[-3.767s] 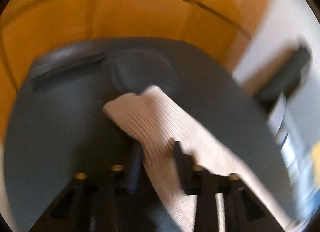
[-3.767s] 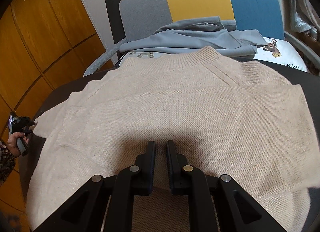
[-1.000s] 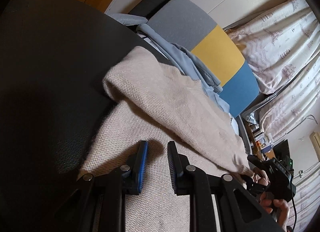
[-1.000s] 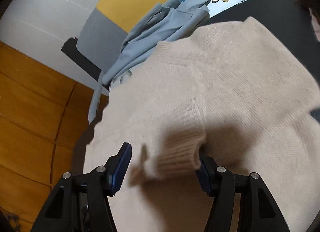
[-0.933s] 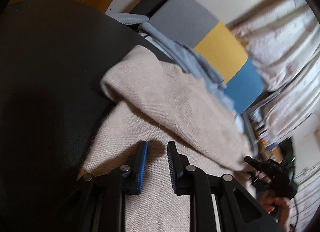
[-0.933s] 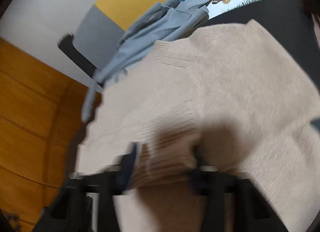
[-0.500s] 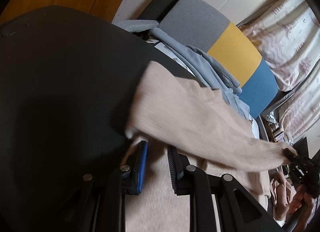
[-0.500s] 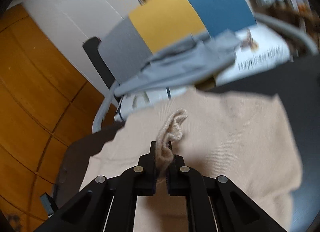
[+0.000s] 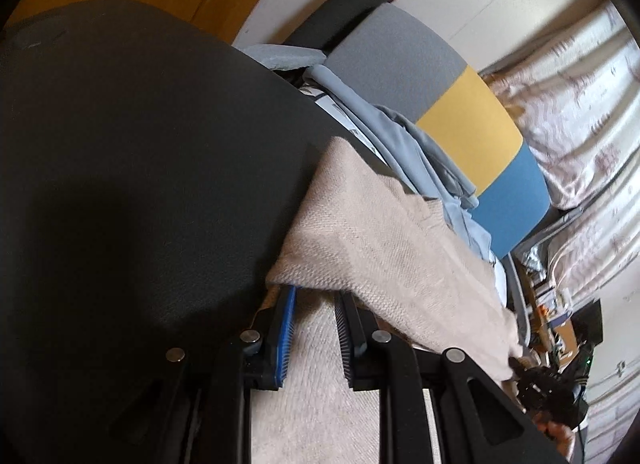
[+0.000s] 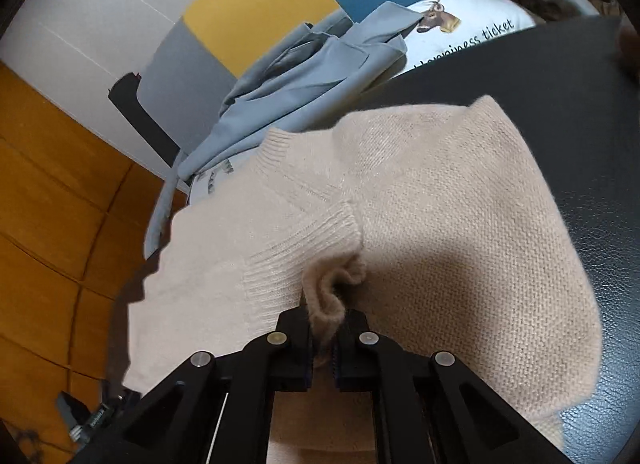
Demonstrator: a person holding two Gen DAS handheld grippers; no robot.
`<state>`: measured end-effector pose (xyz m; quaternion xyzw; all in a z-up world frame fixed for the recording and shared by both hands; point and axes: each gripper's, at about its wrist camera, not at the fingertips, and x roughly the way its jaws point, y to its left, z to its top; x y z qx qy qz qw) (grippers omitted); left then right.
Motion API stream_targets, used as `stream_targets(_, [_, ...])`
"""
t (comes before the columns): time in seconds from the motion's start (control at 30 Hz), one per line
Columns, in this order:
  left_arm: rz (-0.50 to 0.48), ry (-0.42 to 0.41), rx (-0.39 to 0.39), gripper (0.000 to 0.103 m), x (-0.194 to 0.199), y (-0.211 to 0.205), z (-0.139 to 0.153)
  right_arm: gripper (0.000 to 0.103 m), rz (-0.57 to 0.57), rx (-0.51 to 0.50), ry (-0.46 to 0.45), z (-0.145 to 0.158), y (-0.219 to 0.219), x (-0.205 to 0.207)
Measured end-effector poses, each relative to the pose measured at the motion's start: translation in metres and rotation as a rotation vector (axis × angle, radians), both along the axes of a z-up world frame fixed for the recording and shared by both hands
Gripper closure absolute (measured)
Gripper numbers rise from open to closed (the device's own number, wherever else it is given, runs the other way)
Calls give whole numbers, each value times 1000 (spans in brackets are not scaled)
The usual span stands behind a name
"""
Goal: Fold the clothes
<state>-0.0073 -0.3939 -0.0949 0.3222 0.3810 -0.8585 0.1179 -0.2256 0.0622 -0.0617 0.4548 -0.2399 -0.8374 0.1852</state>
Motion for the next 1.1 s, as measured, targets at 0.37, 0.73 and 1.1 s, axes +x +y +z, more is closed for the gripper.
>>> stream_targets(0.37, [-60,7,-258,83,-32,44,43,96,41,84,9,1,-1,-1])
stream_targets(0.73, [-75,-114,-281,83,-74,25,10,83,119,355,324,45,-43,25])
stream_targets(1.1, [-92,-203,-413,83,-80,41,15,85,180,506,216,7,-65,9])
